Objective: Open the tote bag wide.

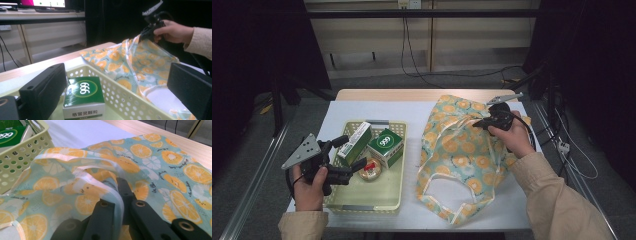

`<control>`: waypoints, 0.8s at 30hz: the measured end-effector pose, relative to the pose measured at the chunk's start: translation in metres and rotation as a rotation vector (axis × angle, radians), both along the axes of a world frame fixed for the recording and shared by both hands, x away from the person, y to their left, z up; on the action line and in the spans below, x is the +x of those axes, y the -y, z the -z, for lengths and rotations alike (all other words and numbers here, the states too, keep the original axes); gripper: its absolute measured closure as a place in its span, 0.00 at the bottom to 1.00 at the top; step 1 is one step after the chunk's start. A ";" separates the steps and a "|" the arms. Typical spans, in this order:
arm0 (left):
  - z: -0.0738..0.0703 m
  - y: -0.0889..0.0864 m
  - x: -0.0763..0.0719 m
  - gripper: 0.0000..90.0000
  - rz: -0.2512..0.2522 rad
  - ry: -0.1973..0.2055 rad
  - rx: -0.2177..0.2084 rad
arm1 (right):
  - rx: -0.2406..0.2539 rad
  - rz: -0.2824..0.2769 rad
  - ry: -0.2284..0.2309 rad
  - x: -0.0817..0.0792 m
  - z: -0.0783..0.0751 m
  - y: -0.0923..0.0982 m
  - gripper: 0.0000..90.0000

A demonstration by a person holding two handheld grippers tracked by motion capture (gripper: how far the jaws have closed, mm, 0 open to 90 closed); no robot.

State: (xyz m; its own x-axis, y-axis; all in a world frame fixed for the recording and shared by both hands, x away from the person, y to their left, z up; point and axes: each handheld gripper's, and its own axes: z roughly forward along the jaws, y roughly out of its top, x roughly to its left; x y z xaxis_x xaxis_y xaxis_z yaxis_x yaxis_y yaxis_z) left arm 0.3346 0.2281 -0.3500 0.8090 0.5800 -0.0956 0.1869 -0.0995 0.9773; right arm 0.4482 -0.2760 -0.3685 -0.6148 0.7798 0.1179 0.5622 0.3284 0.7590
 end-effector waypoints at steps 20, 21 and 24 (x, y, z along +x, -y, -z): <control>0.018 0.019 0.013 0.03 0.039 -0.048 0.066 | 0.005 0.007 0.022 0.007 -0.013 -0.003 1.00; 0.018 0.019 0.014 0.03 0.039 -0.049 0.068 | 0.012 0.007 0.021 0.007 -0.013 -0.003 1.00; 0.022 0.019 0.015 0.03 0.038 -0.059 0.076 | 0.015 0.006 0.015 0.007 -0.014 -0.001 1.00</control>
